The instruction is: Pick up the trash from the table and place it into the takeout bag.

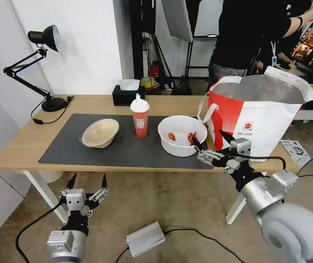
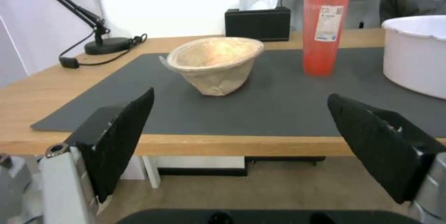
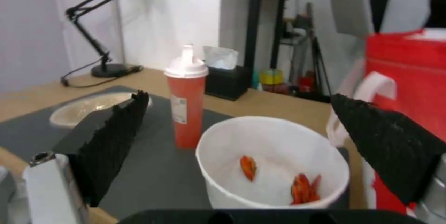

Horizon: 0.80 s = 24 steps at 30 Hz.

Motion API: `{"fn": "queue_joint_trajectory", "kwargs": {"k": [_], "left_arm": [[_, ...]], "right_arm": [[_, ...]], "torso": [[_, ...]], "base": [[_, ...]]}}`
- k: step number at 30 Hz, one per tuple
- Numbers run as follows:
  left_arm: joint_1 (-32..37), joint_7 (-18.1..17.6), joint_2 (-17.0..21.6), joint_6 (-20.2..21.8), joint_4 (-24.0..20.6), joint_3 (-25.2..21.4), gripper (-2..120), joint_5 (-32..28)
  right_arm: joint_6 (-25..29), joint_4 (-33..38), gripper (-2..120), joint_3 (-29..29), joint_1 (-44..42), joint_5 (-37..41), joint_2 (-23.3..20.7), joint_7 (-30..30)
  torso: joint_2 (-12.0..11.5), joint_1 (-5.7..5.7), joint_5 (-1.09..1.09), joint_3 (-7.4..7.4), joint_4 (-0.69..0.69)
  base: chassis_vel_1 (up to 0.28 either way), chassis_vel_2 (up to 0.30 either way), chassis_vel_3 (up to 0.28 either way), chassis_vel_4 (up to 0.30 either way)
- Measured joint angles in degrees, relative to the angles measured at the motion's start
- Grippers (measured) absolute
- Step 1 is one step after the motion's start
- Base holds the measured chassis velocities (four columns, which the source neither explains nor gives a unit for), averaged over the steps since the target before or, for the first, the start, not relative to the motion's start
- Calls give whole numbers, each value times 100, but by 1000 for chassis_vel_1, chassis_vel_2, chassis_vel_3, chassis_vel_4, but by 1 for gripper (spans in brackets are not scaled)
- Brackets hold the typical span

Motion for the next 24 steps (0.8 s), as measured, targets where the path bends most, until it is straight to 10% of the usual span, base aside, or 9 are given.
{"fn": "queue_joint_trajectory", "kwargs": {"k": [24], "left_arm": [[-32,0,-73,-14,22,-58,100,26]], "right_arm": [[-1545,-1111,100,-1739,3372,2212,-1693,-828]], "torso": [[0,0,0,0,0]], "base": [[0,0,0,0]]}}
